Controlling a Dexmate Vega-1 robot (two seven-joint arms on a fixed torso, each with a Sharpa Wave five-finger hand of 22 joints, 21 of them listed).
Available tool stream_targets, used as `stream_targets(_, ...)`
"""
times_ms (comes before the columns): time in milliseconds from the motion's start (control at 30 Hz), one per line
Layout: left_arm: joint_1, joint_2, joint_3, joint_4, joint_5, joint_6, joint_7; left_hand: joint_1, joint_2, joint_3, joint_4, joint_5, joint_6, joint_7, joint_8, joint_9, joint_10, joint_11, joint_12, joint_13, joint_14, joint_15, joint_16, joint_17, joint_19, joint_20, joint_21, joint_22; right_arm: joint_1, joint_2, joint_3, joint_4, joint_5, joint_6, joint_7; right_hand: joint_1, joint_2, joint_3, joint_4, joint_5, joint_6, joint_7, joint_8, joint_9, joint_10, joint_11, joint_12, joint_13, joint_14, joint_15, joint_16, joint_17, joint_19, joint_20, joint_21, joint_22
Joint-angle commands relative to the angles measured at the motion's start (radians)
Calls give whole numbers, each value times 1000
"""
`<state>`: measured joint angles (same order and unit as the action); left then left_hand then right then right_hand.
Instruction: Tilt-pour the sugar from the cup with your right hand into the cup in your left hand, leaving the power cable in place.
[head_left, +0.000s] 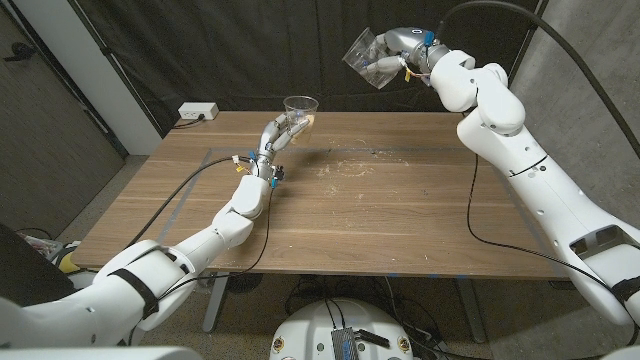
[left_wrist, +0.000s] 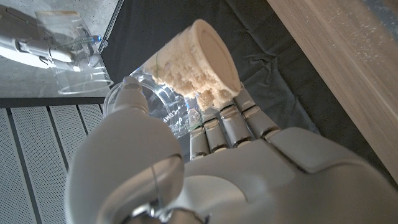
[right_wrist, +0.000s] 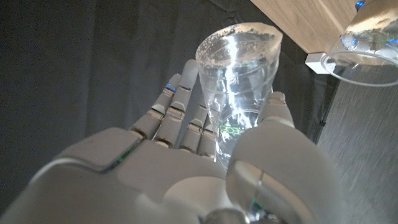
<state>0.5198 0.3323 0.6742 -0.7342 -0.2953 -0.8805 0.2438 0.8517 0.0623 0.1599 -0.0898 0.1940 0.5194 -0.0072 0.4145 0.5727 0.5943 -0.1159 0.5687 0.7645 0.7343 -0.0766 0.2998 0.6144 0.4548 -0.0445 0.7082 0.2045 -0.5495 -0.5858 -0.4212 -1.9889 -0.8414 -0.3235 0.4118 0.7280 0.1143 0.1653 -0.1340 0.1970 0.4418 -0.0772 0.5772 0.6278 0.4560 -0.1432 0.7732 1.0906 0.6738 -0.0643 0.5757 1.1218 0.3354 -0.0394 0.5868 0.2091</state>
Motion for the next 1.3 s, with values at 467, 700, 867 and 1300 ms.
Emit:
stream_targets(467,-47,-69,-27,99,12,-50,-60,8,3,-2,0,6,-1,4,8,9,16,-14,-2,3,3,-86,-3,5,-3,-29,8,2,-157,-83,193,98,584,10,-341,5,3,0,3,-2,36,-12,7,-11,32,7,-8,-22,24,-165,-30,-38,14,-19,4,1)
stream_targets(700,-30,-63,-28,73,25,-48,-37,8,4,-3,1,6,-4,5,6,9,13,-9,-3,5,1,-85,-5,6,-5,-27,8,2,-212,-114,216,156,704,88,-431,7,1,0,1,-3,37,-11,7,-12,36,10,-9,-22,30,-165,-37,-46,14,-19,3,1)
stream_targets(867,-31,-73,-32,94,12,-57,-46,7,4,-4,2,6,-2,6,6,9,14,-12,-3,5,3,-83,-5,7,-5,-28,9,2,-247,-132,226,200,777,146,-482,9,0,1,0,-3,37,-11,7,-14,34,13,-11,-23,29,-165,-43,-52,14,-20,2,0)
stream_targets(1300,-23,-71,-52,105,-9,-58,-75,6,3,-7,3,5,-2,3,5,9,15,-13,-6,3,1,-85,-7,8,-5,-29,11,2,-287,-131,215,397,921,382,-584,-19,-12,-10,13,-11,28,-9,-1,-24,23,21,-27,-38,7,-164,-121,-128,3,-7,-6,-1)
